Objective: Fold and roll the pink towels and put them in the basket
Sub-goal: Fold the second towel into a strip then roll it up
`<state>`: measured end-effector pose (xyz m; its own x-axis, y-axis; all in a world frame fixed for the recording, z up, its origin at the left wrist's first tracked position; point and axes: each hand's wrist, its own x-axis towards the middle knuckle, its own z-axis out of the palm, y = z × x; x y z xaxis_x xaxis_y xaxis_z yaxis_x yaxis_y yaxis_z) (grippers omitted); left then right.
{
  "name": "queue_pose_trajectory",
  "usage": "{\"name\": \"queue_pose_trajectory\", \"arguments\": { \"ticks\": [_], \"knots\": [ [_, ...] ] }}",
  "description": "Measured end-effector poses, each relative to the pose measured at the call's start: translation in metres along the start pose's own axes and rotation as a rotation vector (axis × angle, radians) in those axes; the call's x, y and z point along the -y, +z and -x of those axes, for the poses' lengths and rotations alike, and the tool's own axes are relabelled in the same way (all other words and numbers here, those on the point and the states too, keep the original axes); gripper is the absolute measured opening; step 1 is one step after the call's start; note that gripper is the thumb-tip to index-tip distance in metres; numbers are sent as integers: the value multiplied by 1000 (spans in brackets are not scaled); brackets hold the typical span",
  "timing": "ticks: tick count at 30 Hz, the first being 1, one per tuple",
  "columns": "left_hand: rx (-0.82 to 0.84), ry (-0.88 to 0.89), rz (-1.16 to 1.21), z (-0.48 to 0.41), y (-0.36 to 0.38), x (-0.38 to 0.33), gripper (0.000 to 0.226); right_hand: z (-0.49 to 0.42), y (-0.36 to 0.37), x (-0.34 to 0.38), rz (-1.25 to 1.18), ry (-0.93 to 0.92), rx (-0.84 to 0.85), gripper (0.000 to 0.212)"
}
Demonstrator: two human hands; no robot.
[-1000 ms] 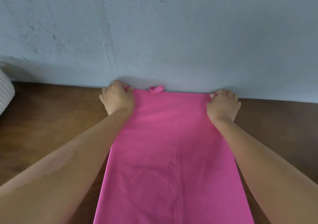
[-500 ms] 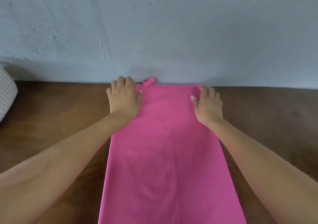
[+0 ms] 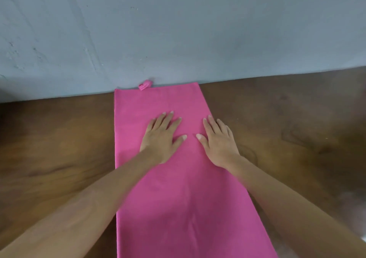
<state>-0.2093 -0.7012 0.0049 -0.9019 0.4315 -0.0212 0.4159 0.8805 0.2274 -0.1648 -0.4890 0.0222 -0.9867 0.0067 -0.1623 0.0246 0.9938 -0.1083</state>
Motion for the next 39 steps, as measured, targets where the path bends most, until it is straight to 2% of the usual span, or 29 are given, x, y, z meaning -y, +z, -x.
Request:
{"name": "queue_pose_trajectory", "arguments": {
  "ticks": [5,23,34,39],
  "knots": [
    [-28,9,-33,-1,2,1,72,64,13,-7,-27,49,28,80],
    [-44,15,-45,-1,3,1,71,277,48,-47,-46,126,-50,69],
    [-45,19,-46,-4,4,0,66,297,60,-54,-35,169,-90,72],
    [-56,17,8,-3,-2,-24,55,296,64,-53,-53,202,-125,73]
  ]
}}
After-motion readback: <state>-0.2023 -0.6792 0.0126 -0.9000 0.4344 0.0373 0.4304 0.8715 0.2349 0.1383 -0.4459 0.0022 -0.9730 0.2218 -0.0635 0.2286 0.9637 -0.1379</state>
